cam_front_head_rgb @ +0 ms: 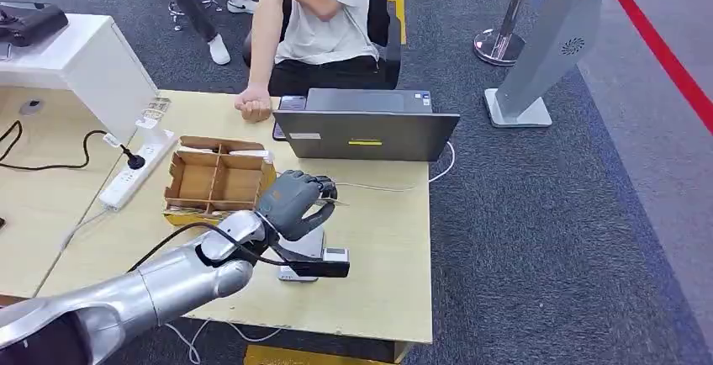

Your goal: Pass the card to the sensor for recognition and then transmit it.

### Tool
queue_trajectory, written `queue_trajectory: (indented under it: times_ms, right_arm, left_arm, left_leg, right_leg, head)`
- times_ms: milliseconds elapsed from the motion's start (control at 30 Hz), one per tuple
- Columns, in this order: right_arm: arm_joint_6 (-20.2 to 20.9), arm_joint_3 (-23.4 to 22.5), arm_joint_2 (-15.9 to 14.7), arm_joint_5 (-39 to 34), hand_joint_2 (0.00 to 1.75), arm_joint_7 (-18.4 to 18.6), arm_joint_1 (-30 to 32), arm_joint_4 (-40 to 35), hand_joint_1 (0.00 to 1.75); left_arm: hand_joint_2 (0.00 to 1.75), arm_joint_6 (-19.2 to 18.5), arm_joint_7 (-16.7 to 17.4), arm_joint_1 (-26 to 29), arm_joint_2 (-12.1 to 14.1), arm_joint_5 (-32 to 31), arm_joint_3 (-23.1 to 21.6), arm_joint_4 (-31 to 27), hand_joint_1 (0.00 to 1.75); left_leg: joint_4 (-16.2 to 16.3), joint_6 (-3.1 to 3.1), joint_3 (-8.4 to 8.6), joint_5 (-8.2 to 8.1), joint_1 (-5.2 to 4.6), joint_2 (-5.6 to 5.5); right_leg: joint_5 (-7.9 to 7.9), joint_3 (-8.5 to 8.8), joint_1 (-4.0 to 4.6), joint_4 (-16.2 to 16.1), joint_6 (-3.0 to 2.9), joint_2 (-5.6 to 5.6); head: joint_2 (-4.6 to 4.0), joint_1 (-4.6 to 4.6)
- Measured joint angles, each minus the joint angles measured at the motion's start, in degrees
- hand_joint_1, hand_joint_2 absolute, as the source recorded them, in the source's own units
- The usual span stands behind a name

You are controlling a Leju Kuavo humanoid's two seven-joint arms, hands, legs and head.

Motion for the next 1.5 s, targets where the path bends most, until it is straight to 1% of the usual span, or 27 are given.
queue_trajectory:
  times_ms: [1500]
  right_arm:
    - [0.0,0.0,0.0,0.0,0.00,0.0,0.0,0.0,0.00]
  left_arm:
    - [1.75,0.0,0.0,0.0,0.0,0.0,0.0,0.0,1.75]
  left_leg:
    - [0.0,0.00,0.00,0.00,0.00,0.00]
  right_leg:
    - [0.00,0.00,0.00,0.0,0.00,0.00]
  head:
    - [0.00,0.00]
